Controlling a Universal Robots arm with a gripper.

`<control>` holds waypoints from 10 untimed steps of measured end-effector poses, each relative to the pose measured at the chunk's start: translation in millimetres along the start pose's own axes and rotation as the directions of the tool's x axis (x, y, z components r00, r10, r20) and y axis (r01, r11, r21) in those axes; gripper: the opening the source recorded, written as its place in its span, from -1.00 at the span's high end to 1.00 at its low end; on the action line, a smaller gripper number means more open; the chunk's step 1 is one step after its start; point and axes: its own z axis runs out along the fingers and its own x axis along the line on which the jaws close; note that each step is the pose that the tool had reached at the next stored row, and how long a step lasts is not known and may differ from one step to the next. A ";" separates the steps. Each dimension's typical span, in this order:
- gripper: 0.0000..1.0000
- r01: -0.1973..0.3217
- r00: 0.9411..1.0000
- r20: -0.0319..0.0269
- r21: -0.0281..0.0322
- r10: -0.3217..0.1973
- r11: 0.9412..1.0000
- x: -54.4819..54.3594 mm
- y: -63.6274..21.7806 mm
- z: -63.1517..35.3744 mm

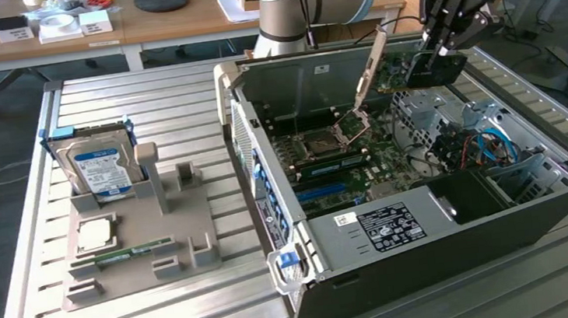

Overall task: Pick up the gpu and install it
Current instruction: 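Insert the gpu into the slot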

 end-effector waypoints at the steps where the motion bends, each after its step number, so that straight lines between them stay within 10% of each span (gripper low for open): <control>1: 0.47 0.000 1.000 0.000 0.000 0.000 1.000 0.0 0.0 0.0; 10: 0.47 0.003 1.000 0.000 0.000 -0.003 1.000 0.0 0.0 0.0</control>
